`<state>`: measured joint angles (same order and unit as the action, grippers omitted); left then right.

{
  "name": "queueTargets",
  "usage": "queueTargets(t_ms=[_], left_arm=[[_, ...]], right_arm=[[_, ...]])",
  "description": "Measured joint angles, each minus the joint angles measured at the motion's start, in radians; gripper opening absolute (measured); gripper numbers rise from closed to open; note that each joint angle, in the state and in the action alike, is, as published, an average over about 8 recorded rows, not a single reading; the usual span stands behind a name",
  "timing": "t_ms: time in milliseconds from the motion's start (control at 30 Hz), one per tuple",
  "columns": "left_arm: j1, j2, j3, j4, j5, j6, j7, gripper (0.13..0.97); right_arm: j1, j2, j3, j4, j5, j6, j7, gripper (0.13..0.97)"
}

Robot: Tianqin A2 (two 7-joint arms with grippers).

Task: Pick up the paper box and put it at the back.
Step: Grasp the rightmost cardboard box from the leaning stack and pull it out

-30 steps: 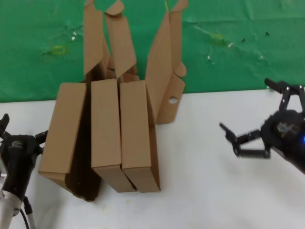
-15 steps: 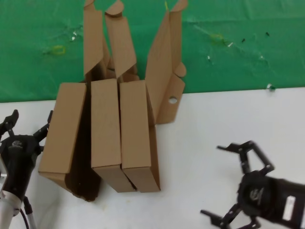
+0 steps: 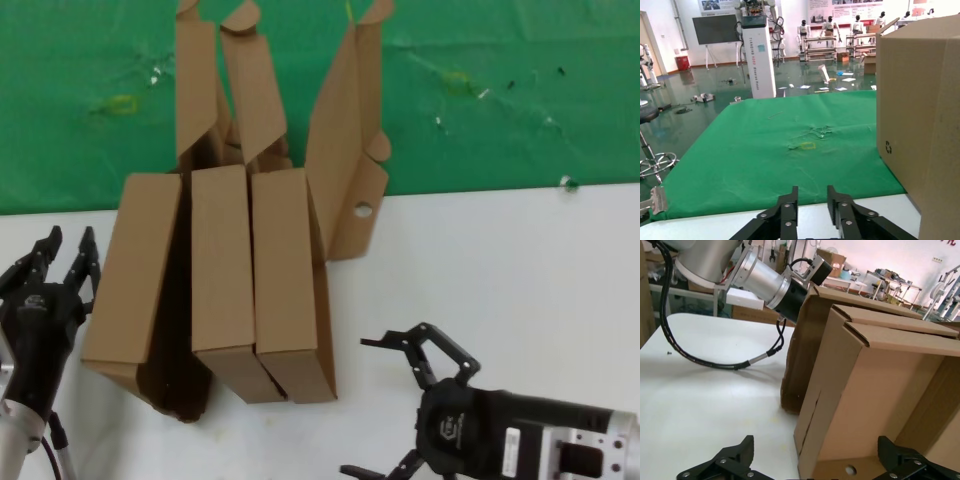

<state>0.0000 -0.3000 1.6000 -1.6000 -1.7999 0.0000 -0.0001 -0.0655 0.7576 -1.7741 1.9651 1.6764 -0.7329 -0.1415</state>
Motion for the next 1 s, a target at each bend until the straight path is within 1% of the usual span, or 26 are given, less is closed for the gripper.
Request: queueTargets(t_ms=[133,200,233,400,433,500,700,833,1000], left_arm=[[0.0,0.0,0.0,0.0,0.0,0.0,0.0,0.304],[0.0,0.0,0.0,0.0,0.0,0.0,0.0,0.262],[0.0,0.0,0.0,0.0,0.0,0.0,0.0,0.262],[0.0,0.0,0.0,0.0,0.0,0.0,0.0,0.203],[0.0,0.0,0.0,0.0,0.0,0.0,0.0,0.191],[0.0,0.0,0.0,0.0,0.0,0.0,0.0,0.167],[0.0,0.0,0.0,0.0,0.0,0.0,0.0,0.152],[0.0,0.0,0.0,0.0,0.0,0.0,0.0,0.143],[0.0,0.0,0.0,0.0,0.0,0.0,0.0,0.143]], right_arm=[[0.027,-0.017,-0.038,-0.012,-0.008,0.001,0.004,0.894],[0.034,-0.022,-0.052,-0.016,-0.011,0.003,0.005,0.859],[0.037,-0.024,-0.057,-0.018,-0.013,0.004,0.005,0.842],[0.047,-0.031,-0.076,-0.027,-0.019,0.018,0.01,0.755],[0.049,-0.033,-0.079,-0.029,-0.021,0.022,0.011,0.755],[0.054,-0.035,-0.082,-0.032,-0.023,0.029,0.015,0.703],[0.072,-0.042,-0.089,-0.043,-0.027,0.047,0.028,0.547],[0.088,-0.047,-0.096,-0.053,-0.027,0.052,0.034,0.547],[0.111,-0.054,-0.106,-0.07,-0.024,0.051,0.038,0.419]])
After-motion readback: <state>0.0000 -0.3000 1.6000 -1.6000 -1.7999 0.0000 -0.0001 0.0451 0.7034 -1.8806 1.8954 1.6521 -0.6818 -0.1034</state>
